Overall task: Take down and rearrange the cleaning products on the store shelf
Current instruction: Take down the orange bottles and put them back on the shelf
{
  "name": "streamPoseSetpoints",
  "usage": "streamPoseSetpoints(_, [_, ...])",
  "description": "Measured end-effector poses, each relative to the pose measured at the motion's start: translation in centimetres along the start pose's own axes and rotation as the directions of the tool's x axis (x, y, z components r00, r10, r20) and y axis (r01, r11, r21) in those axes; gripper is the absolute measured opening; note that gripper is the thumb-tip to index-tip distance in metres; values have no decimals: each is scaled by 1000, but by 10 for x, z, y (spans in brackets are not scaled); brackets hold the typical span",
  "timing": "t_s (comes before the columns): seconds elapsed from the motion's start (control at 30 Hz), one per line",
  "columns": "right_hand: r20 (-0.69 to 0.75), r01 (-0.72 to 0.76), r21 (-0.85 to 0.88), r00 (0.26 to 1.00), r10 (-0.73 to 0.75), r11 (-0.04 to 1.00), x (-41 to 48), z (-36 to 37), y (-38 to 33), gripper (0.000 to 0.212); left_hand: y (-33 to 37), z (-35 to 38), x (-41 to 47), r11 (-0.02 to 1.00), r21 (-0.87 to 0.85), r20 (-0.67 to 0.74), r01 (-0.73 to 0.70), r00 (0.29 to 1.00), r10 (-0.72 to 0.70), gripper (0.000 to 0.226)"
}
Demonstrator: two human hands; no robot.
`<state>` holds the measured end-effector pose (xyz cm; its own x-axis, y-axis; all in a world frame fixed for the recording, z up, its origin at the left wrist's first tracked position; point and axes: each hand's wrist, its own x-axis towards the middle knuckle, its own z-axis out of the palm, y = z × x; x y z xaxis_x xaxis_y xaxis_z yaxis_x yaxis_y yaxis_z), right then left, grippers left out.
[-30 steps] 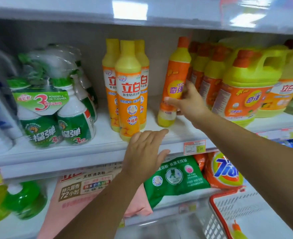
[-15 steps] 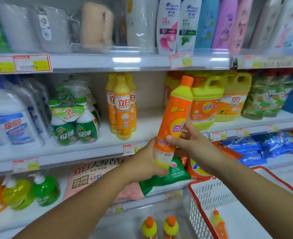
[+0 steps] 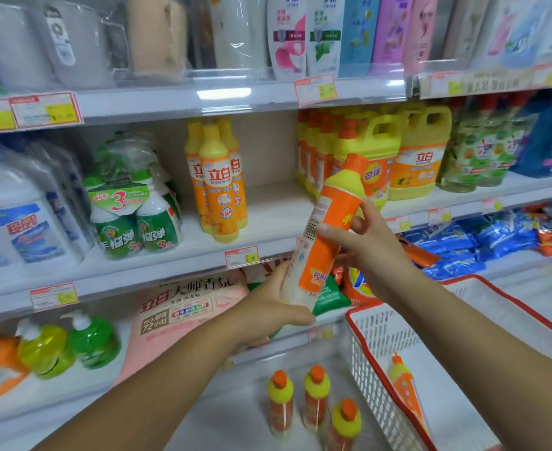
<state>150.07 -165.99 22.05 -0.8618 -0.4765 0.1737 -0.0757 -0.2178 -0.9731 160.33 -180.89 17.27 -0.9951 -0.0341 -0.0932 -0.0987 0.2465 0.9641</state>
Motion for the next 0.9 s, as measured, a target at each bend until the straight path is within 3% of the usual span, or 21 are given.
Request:
streamPoseSetpoints(0.13, [36,-20,16,999,19,1000,7,-7,8,93,-9,-8,9,972,-220,61,84,996,-72,83])
streamPoseSetpoints(0.2, [78,-32,31,997,29,999,10,-9,8,88,-11,-8,12,990,-129,42,58,998,-53,83])
streamPoseSetpoints(0.27, [93,-30,-56,995,35,998,10,-8,7,81,-12,-3,15,998,68,-46,-2,999,5,78])
streamPoseSetpoints(0.37, [27,-8,-151,1000,12,989,10,-7,8,74,-15,8,18,957,283,-172,-61,979,113,77])
streamPoseSetpoints(0.43, [11,-21,-114,1000,23,993,10,-10,8,67,-18,7,22,976,215,-143,-35,988,67,78])
streamPoseSetpoints(0.57, [46,-62,25,997,61,998,11,-17,4,56,-12,-1,22,991,-116,87,64,995,-55,67])
streamPoseSetpoints(0.67, [83,-130,122,989,121,984,11,-19,4,61,-8,-4,18,990,-127,87,54,995,-43,69])
streamPoseSetpoints(0.73, [109,-154,41,983,148,987,8,-17,4,60,-8,-3,17,1000,-27,3,11,1000,-11,75])
streamPoseSetpoints(0.8, [119,-125,-158,982,144,979,2,-14,4,54,-6,-1,14,998,57,-48,-40,998,43,80])
streamPoseSetpoints(0.9, [118,-90,-221,986,119,971,-3,-14,7,53,-9,1,11,993,106,-16,-50,998,52,85])
